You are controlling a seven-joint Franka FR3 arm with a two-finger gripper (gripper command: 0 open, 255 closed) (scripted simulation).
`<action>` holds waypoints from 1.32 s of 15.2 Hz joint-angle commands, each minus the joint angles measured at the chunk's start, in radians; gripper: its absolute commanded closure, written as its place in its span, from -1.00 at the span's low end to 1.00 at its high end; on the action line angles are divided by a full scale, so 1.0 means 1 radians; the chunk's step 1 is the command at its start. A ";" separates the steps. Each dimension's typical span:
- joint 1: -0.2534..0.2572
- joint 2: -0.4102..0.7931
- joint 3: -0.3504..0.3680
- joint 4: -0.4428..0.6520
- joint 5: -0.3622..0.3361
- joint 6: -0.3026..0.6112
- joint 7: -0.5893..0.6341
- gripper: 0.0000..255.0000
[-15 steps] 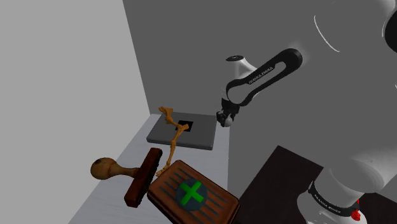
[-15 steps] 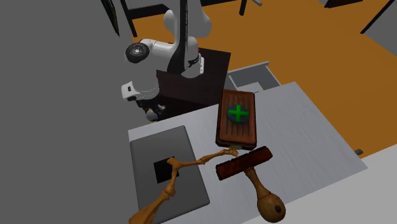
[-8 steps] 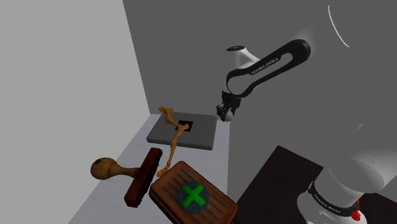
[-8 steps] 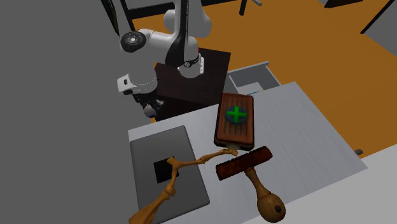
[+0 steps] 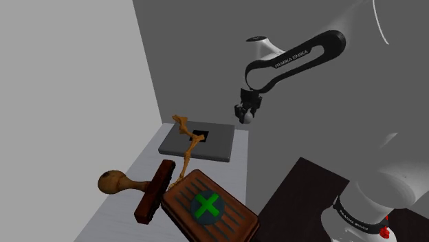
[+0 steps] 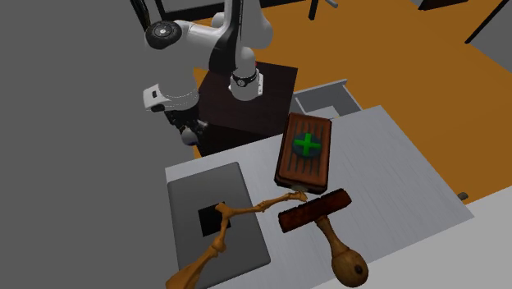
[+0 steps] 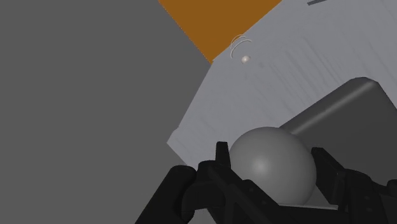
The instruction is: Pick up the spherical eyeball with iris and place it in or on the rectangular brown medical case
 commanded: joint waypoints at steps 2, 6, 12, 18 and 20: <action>0.002 -0.021 0.001 0.024 0.004 -0.045 -0.003 1.00; 0.035 -0.071 0.046 -0.019 0.019 -0.056 0.064 1.00; 0.105 -0.143 0.144 -0.077 0.061 -0.078 0.202 1.00; 0.177 -0.177 0.252 -0.091 0.110 -0.102 0.346 1.00; 0.200 -0.178 0.289 -0.086 0.125 -0.110 0.396 1.00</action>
